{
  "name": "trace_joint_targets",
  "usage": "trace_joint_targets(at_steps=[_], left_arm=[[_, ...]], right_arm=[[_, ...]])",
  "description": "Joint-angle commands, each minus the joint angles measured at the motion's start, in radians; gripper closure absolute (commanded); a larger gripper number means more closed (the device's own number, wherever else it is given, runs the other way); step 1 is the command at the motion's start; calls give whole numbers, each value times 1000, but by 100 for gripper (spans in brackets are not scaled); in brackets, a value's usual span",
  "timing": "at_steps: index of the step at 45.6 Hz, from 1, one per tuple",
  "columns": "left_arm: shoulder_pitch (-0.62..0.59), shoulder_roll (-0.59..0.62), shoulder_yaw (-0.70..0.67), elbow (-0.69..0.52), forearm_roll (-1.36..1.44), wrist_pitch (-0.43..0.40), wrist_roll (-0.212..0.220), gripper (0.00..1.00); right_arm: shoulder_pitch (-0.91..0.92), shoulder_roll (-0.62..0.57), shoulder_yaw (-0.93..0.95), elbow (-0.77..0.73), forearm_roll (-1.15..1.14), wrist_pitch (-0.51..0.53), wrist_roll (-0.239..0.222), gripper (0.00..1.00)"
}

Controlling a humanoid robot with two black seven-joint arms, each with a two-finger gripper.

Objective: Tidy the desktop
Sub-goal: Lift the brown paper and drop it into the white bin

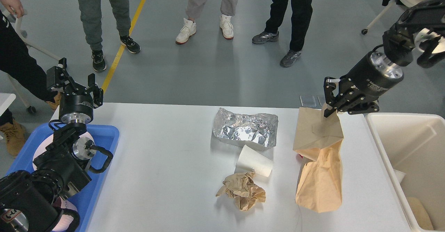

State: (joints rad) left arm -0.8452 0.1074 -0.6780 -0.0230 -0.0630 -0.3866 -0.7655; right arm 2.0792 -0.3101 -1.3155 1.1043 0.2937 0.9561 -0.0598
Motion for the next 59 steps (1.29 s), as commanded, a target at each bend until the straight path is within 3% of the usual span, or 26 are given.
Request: trace_joint_targets(at_steps=[1, 22, 38, 50, 59], left_arm=[[0, 0, 0, 0, 0, 0, 0, 4], [0, 0, 0, 0, 0, 0, 0, 4], [0, 0, 0, 0, 0, 0, 0, 4], [0, 0, 0, 0, 0, 0, 0, 4], [0, 0, 0, 0, 0, 0, 0, 4]], right_arm=[[81, -21, -1, -18, -11, 4, 0, 100], [88, -75, -5, -145, -44, -33, 0, 100], [-258, -267, -47, -302, -59, -407, -2, 100], [-550, -383, 48, -371, -50, -744, 0, 100], [-818, -399, 180, -518, -51, -813, 0, 100]])
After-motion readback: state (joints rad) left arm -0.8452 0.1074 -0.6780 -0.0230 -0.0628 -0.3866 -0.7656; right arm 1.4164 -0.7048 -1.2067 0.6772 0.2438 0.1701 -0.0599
